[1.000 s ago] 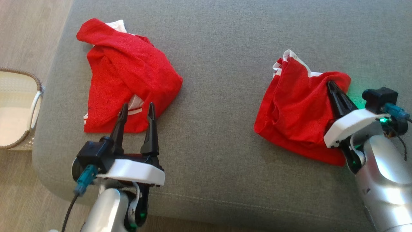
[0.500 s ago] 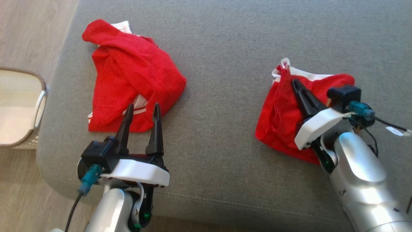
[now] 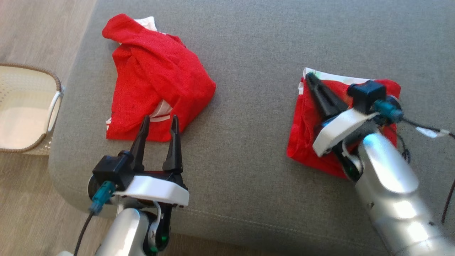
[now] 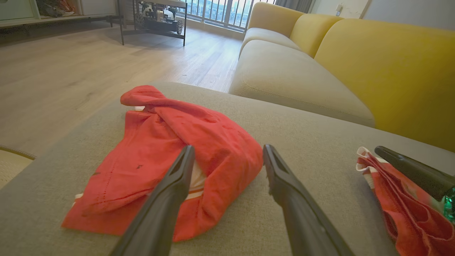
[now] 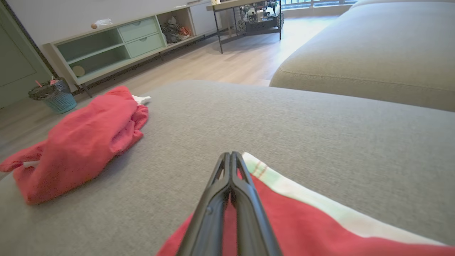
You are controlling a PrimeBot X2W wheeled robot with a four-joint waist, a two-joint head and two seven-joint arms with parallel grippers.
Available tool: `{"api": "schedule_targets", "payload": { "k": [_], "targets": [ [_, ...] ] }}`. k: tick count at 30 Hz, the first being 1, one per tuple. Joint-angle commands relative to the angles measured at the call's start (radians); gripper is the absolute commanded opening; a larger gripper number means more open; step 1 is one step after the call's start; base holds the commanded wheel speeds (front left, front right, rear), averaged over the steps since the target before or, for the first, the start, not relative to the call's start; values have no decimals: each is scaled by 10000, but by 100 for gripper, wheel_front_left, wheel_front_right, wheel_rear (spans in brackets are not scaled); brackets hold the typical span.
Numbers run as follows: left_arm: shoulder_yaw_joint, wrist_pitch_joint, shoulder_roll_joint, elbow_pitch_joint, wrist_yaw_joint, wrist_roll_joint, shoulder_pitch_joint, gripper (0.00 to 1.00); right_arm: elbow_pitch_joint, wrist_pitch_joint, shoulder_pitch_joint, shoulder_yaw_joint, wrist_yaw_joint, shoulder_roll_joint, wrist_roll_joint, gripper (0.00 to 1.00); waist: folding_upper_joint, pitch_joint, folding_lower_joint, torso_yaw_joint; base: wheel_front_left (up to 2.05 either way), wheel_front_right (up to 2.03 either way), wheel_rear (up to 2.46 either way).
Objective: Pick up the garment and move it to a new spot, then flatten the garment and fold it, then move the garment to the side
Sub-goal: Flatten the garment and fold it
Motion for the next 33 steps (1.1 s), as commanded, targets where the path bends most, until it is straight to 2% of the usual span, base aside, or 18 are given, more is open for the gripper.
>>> {"api": "schedule_targets", "payload": {
  "k": [1, 5, 8, 15, 21, 27, 33],
  "targets": [
    [265, -53, 29, -291, 39, -80, -334, 100, -437, -63, 377, 297, -2, 210, 15, 0, 0, -75, -1, -22, 0, 0, 0],
    [300, -53, 29, -285, 54, -81, -270, 100, -1062, -63, 1171, 589, -2, 144, -11, 0, 0, -193, -1, -96, 0, 0, 0],
    [381, -53, 29, -286, 40, -38, -225, 100, -991, -64, 1479, 815, -2, 76, -12, 0, 0, -188, -1, -192, 0, 0, 0],
    [426, -53, 29, -295, -11, 0, -390, 100, -378, -64, 1115, 1279, -2, 65, 436, 0, 0, 1, -1, -443, 0, 0, 0],
    [496, -53, 29, -267, 13, 7, -466, 100, -985, -64, 977, 1280, -2, 59, 693, 0, 0, -104, -1, -701, 0, 0, 0],
    [738, -53, 29, -180, -64, 105, -227, 100, -2419, -64, 1571, 550, -2, -180, 993, 0, 0, -805, -1, -1096, 0, 0, 0],
    [1138, -53, 29, -181, -208, 289, 117, 100, -3513, -64, 2208, -531, -2, -423, 663, 0, 0, -1506, -1, -1663, 0, 0, 0]
  ]
}}
